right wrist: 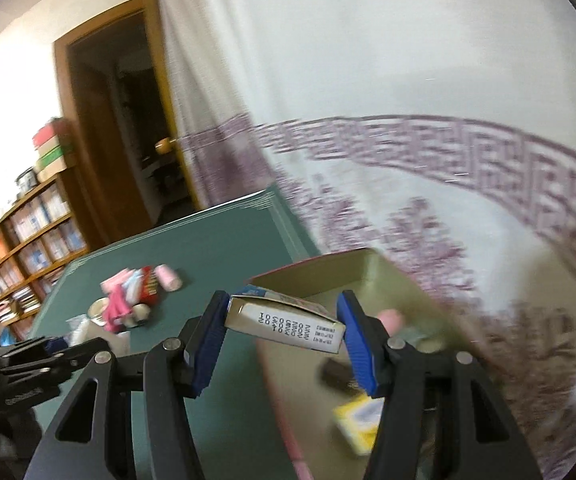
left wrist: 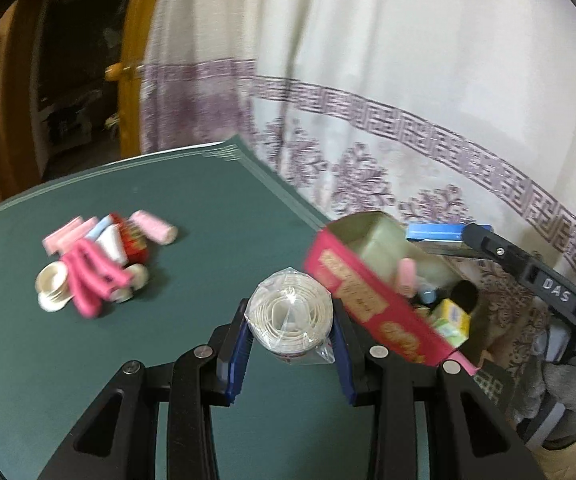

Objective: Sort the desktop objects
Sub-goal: 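Lift the tape roll and medicine box and carry both toward the tin, then release the medicine box into the tin with the right tool while the left tool drops the tape roll in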

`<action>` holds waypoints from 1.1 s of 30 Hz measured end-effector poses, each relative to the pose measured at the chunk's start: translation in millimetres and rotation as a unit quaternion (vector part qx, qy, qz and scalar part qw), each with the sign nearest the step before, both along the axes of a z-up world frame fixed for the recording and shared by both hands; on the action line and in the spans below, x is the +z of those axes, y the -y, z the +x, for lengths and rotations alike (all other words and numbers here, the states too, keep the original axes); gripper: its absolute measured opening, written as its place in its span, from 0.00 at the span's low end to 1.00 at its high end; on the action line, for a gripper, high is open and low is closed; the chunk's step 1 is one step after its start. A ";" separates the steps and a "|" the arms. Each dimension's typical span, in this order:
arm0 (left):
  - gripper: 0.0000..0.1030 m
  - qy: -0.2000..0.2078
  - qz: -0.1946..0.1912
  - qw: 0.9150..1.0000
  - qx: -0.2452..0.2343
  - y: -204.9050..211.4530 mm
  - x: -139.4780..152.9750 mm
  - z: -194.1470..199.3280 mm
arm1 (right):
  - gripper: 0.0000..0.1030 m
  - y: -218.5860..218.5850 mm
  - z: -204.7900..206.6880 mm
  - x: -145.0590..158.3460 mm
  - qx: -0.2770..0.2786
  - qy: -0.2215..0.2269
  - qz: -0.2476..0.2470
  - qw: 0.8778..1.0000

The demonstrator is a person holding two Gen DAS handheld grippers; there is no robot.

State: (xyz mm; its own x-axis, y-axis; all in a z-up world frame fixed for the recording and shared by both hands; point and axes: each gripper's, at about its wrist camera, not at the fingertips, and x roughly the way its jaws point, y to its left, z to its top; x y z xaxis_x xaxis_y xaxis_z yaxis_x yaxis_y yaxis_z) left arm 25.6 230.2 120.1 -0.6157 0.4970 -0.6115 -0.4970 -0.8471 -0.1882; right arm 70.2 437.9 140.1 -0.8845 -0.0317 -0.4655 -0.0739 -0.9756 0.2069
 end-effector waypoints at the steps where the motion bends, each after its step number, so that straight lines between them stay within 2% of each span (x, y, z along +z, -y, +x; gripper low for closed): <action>1: 0.37 -0.002 -0.002 1.000 -0.009 -9.2 1.9 0.6 | 0.58 -6.9 2.9 -0.5 -0.009 -0.001 0.003 1.000; 9: 0.37 -0.004 -0.004 0.997 -0.071 -71.3 10.1 4.3 | 0.58 -36.6 14.9 -5.4 -0.046 -0.008 0.025 0.999; 19: 0.37 0.010 0.003 0.993 -0.121 -133.4 2.9 -5.7 | 0.58 -59.8 15.4 -12.7 -0.049 -0.008 0.013 0.999; 21: 0.40 0.013 0.005 0.992 -0.129 -143.6 -1.7 -8.6 | 0.58 -62.6 14.6 -13.3 -0.049 -0.007 0.011 0.999; 25: 0.56 0.024 0.004 0.992 -0.124 -147.9 -10.4 -14.1 | 0.58 -67.6 11.8 -16.2 -0.057 -0.003 0.004 0.998; 28: 0.56 0.026 0.007 0.994 -0.109 -137.9 -11.3 -17.5 | 0.58 -75.9 6.0 -22.4 -0.061 0.008 -0.018 0.998; 33: 0.56 0.017 0.012 0.996 -0.084 -116.9 -5.0 -22.2 | 0.58 -75.4 2.9 -27.5 -0.064 0.016 -0.021 0.998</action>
